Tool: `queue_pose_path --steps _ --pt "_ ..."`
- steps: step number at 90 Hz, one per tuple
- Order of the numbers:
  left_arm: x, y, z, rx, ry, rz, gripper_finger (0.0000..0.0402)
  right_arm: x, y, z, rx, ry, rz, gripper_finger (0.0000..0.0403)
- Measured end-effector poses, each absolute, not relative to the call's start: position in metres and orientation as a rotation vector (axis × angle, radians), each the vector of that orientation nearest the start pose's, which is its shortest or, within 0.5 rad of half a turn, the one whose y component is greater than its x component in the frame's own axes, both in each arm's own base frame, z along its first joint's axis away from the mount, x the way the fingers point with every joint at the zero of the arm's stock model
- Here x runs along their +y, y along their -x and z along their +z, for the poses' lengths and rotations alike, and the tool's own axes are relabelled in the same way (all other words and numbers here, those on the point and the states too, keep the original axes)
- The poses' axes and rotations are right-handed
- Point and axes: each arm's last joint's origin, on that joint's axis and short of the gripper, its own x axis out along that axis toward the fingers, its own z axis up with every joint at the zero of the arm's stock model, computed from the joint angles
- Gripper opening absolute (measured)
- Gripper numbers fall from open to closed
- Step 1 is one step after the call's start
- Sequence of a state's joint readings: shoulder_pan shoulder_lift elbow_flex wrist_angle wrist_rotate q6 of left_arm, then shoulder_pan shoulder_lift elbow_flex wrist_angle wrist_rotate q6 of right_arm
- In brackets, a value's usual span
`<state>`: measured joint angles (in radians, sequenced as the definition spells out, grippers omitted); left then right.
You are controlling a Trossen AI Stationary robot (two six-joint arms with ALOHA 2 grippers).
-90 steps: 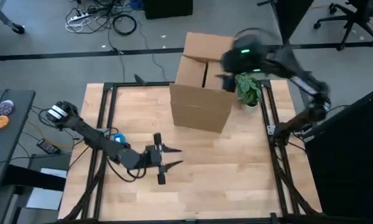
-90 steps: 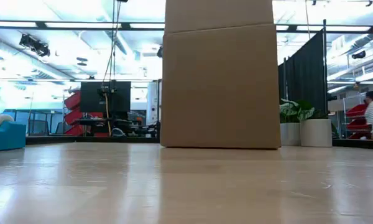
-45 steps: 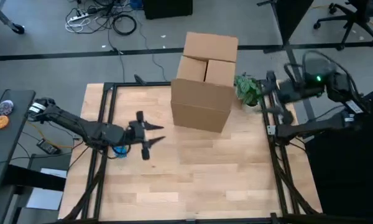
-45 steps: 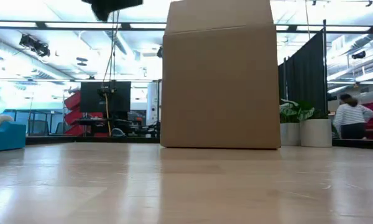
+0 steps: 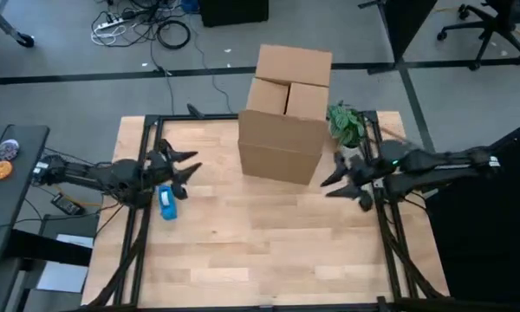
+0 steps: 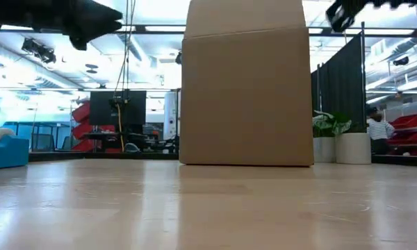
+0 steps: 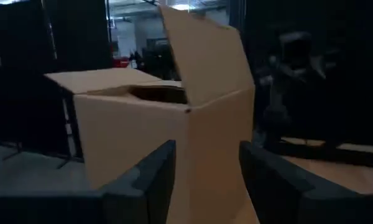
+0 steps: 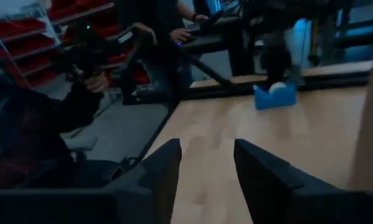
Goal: Wrap mug
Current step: Return to Home Position
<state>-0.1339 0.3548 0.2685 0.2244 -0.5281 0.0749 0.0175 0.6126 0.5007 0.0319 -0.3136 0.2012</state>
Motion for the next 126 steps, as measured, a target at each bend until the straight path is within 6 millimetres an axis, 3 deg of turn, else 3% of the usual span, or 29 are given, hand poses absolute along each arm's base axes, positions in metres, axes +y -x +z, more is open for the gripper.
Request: queue_pose_path --steps 12,28,48,63,71,79,94,115,126 --pt "0.007 -0.097 0.240 -0.100 -0.011 0.410 0.0162 0.015 -0.145 0.271 0.103 -0.161 0.335 0.0116" --pt "0.008 -0.073 0.231 -0.086 0.044 0.370 0.0162 0.018 -0.116 0.268 -0.012 -0.105 0.352 0.0083" --pt "0.005 -0.075 0.227 -0.063 0.019 0.249 0.0162 0.015 -0.088 0.223 -0.118 -0.131 0.242 0.0034" --pt "0.003 -0.083 0.212 -0.084 0.035 0.194 0.0162 0.017 -0.096 0.180 -0.129 -0.164 0.213 0.0006" --pt "0.000 -0.089 0.199 -0.090 0.047 0.109 0.0161 0.017 -0.100 0.173 -0.052 -0.163 0.167 0.0002" --pt "-0.002 -0.094 0.187 -0.117 0.066 0.025 0.0152 0.018 -0.103 0.170 -0.017 -0.131 0.142 0.0004" --pt "-0.001 -0.097 0.170 -0.047 0.063 0.056 0.0104 0.020 -0.107 0.166 0.037 -0.174 0.152 0.0001" --pt "0.000 -0.097 0.170 -0.045 0.043 0.090 0.0014 0.021 -0.110 0.162 0.085 -0.200 0.156 0.0006" --pt "0.000 -0.097 0.170 -0.043 0.074 0.090 0.0006 0.021 -0.111 0.161 0.092 -0.199 0.156 0.0006"
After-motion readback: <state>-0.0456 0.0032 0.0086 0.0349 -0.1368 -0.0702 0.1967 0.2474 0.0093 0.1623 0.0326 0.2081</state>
